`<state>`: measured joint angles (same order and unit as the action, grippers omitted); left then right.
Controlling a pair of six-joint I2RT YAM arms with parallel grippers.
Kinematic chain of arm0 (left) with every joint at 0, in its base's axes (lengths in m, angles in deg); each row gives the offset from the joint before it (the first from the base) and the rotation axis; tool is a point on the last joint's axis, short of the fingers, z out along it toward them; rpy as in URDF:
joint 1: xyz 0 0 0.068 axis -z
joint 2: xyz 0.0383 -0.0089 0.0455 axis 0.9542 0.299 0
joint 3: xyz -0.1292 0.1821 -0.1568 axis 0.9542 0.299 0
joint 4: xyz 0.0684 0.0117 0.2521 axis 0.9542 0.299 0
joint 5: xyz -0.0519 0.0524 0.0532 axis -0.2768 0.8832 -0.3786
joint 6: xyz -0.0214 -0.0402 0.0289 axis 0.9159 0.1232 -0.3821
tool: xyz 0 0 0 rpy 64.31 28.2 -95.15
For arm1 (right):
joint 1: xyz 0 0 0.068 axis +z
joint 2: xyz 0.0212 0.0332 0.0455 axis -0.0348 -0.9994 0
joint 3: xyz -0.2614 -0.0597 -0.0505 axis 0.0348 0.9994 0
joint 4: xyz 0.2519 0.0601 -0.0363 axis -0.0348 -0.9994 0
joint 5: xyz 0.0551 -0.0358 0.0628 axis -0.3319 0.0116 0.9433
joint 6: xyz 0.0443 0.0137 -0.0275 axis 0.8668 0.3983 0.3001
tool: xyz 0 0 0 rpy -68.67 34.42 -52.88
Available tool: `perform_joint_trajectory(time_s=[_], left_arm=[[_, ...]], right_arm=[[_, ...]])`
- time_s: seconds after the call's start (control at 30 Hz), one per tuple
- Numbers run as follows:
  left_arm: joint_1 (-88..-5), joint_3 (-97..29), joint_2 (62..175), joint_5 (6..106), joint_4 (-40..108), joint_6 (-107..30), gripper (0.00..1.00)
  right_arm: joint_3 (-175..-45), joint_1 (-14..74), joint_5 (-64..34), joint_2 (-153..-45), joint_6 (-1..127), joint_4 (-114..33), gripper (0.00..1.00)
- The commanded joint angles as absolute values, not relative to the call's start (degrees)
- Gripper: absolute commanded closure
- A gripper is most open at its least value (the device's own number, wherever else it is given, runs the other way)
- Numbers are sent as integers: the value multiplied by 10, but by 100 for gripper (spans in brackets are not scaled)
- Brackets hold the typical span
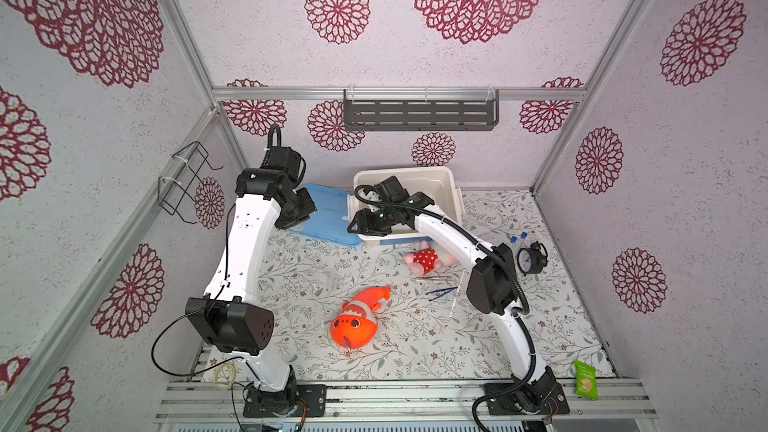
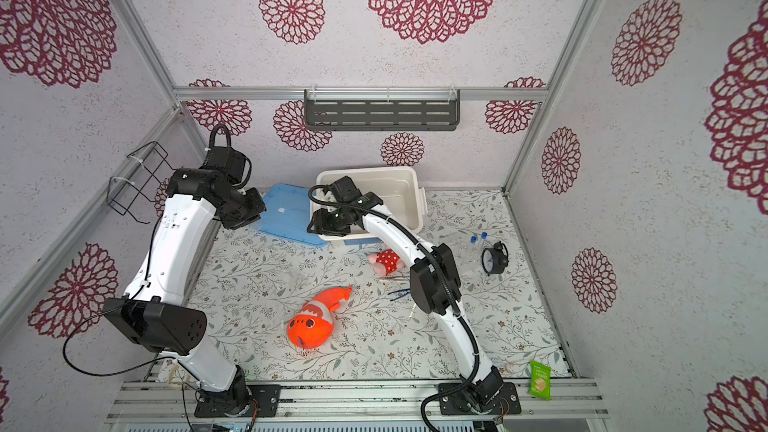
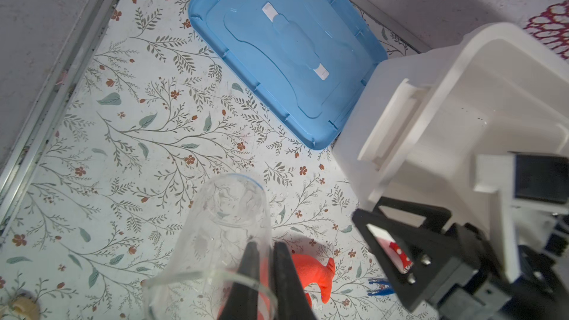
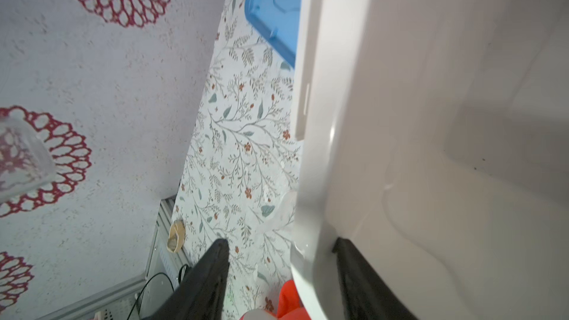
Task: Organize the chemistry lab equipment
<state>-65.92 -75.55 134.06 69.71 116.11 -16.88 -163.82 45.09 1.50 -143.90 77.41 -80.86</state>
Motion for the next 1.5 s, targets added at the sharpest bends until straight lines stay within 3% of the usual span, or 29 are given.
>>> perform_joint_trajectory(time_s=[0.0,0.3,0.5,0.63,0.8,1.17,1.47], left_arm=[[-663,-747,1316,680,1118,-173,100],[-649,-756,1336,619,1042,-134,100],[-592,-872,1413,631,1070,-154,100],[-554,-928,1454,640,1075,-154,100],[-523,-939,1478,651,1067,-150,100],[-462,-943,1529,719,1077,-217,100],[-445,-945,1582,691,1078,-256,100]], right_arm=[[-1649,463,-9,-1382,745,-856,40],[-1651,438,-5,-1336,699,-871,39],[-1638,430,-94,-1257,665,-877,35],[-1540,388,-143,-1164,700,-810,35],[-1385,292,-131,-1071,759,-736,35],[-1434,219,-204,-1135,702,-876,35],[-1370,194,-205,-1085,719,-838,34]])
